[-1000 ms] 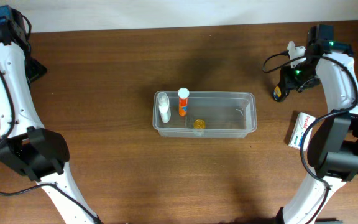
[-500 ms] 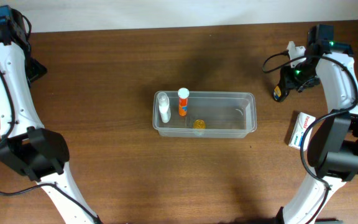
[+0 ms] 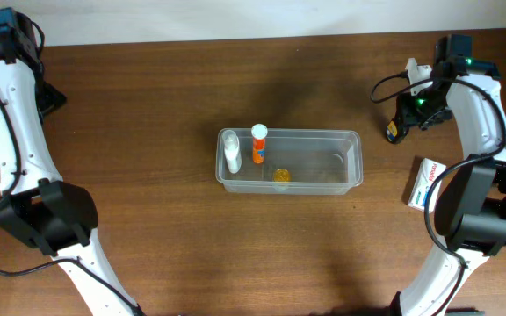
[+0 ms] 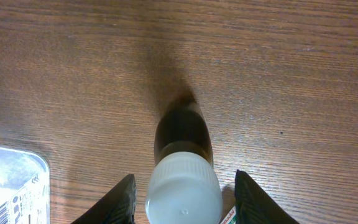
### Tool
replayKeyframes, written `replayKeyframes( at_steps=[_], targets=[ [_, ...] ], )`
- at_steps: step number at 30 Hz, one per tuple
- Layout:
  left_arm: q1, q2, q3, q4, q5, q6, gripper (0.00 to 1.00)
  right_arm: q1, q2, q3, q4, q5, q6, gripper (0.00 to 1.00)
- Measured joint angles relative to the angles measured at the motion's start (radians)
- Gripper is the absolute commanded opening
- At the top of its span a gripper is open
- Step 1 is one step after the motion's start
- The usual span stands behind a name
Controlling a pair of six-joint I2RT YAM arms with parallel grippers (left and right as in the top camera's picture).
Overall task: Pack container
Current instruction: 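Lower the right gripper and close it on the syrup bottle cap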
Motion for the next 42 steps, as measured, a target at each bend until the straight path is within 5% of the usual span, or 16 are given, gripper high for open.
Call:
replayKeyframes(
  at_steps=[19, 24, 37, 42],
  targets=[
    [0.0, 0.0, 0.0, 0.0, 0.0, 0.0, 0.99, 0.0, 0.0, 0.0, 0.009, -0.012, 0.003, 0.51],
    [0.0, 0.0, 0.0, 0.0, 0.0, 0.0, 0.99, 0.0, 0.002, 0.0, 0.011, -0.016, 0.004, 0.37],
    [0.0, 0.0, 0.0, 0.0, 0.0, 0.0, 0.99, 0.0, 0.024, 0.0, 0.013, -0.019, 0.003, 0.38],
    [0.0, 0.0, 0.0, 0.0, 0.0, 0.0, 1.0, 0.0, 0.035, 0.0, 0.014, -0.019, 0.002, 0.29]
  ],
)
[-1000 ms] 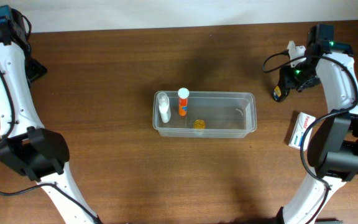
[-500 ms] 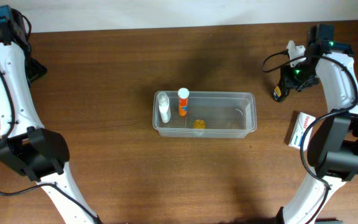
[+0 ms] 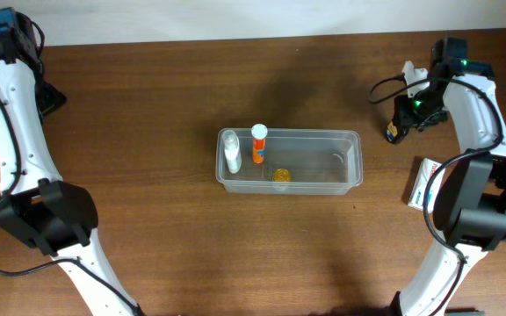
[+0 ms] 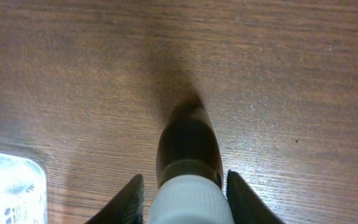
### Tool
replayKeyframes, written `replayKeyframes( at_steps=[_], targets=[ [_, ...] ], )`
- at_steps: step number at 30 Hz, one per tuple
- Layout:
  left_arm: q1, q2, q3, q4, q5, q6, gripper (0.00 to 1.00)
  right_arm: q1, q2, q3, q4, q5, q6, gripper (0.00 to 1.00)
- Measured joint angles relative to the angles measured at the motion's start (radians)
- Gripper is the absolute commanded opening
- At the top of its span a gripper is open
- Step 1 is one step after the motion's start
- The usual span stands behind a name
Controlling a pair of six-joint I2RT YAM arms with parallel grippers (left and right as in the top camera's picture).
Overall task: Pack container
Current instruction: 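Lower the right gripper and close it on the syrup bottle cap, then lift the syrup bottle and carry it over the container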
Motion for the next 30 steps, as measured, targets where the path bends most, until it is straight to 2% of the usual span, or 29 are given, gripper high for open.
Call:
replayKeyframes(
  at_steps=[8, 17, 19, 23, 30],
  targets=[
    [0.0, 0.0, 0.0, 0.0, 0.0, 0.0, 1.0, 0.0, 0.0, 0.0, -0.002, 0.0, 0.0, 0.19],
    [0.0, 0.0, 0.0, 0.0, 0.0, 0.0, 1.0, 0.0, -0.021, 0.031, -0.069, -0.045, -0.004, 0.17],
    [0.0, 0.0, 0.0, 0.0, 0.0, 0.0, 0.99, 0.002, -0.063, 0.036, -0.082, -0.073, -0.02, 0.17],
    [0.0, 0.0, 0.0, 0.0, 0.0, 0.0, 0.99, 0.017, -0.192, 0.048, -0.124, -0.108, -0.065, 0.07],
    [0.0, 0.0, 0.0, 0.0, 0.0, 0.0, 0.99, 0.175, -0.422, 0.079, -0.212, -0.135, -0.162, 0.07]
  ],
)
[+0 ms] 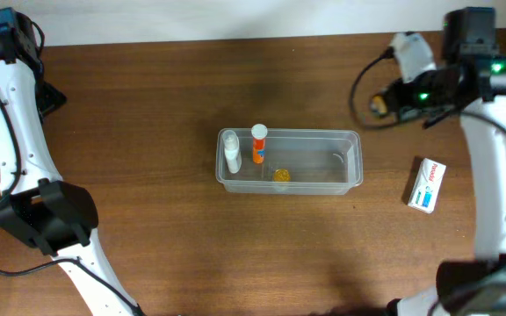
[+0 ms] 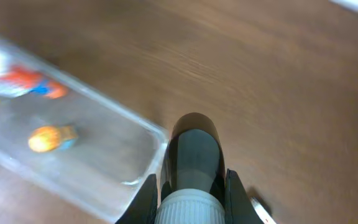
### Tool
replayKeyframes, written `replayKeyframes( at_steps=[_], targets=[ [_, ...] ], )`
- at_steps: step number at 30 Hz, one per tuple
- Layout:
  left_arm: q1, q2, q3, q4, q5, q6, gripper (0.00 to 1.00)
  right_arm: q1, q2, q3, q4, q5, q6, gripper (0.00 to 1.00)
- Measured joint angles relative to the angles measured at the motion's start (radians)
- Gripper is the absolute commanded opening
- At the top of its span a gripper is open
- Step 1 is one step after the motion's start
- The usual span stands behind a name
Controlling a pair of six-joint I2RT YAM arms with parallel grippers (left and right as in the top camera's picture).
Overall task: Pack container
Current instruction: 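Lift the syrup bottle and carry it over the container, then lower the syrup bottle into the container's left end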
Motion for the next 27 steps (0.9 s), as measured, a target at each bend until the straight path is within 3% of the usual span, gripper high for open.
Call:
replayKeyframes(
  at_steps=[15, 27],
  targets=[
    [0.0, 0.0, 0.0, 0.0, 0.0, 0.0, 0.99, 0.507, -0.017, 0.001, -0.033, -0.008, -0.171, 0.07],
    [0.0, 0.0, 0.0, 0.0, 0.0, 0.0, 0.99, 0.595, 0.065, 0.001, -0.046, 0.024, -0.333, 0.07]
  ],
)
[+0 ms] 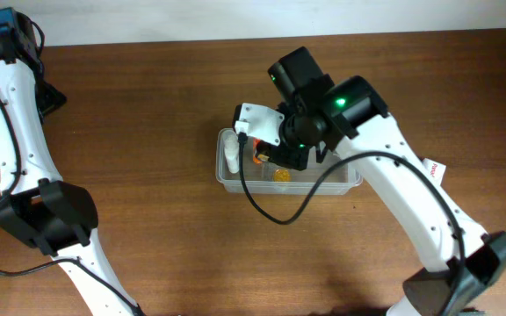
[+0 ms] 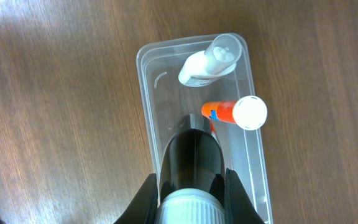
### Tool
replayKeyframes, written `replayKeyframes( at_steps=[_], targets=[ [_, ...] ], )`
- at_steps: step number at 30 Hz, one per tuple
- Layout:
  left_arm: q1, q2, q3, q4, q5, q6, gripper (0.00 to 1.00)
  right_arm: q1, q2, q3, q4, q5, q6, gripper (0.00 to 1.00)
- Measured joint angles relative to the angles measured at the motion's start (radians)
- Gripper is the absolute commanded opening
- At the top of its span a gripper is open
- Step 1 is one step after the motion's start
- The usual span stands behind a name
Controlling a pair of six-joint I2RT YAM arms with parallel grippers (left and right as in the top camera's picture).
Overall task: Pack container
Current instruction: 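Lower the syrup bottle into the container's left end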
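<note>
My right gripper is shut on a dark bottle with a ribbed white cap and holds it over the clear plastic container. A white bottle and an orange tube with a white cap lie in the container's far end. In the overhead view the right gripper hangs above the container, next to the white bottle and a small yellow item. The left arm stays along the left edge, and its fingers are not clear to see.
A white box with red print lies on the wooden table to the right of the container, partly under my right arm. The right arm's cable loops over the table in front of the container.
My right gripper, still shut on the dark bottle, has moved from the far right of the table to directly over the container. The left arm has not moved.
The dark bottle first stood at the far right with my right gripper open around it. Then the fingers were closer on it. Then it was held in the air right of the container, and now it hangs over the container's inside.
</note>
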Motion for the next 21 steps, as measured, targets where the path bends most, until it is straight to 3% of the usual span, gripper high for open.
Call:
replayKeyframes(
  at_steps=[21],
  targets=[
    [0.0, 0.0, 0.0, 0.0, 0.0, 0.0, 0.99, 0.047, 0.147, -0.003, -0.039, 0.003, -0.032, 0.07]
  ],
)
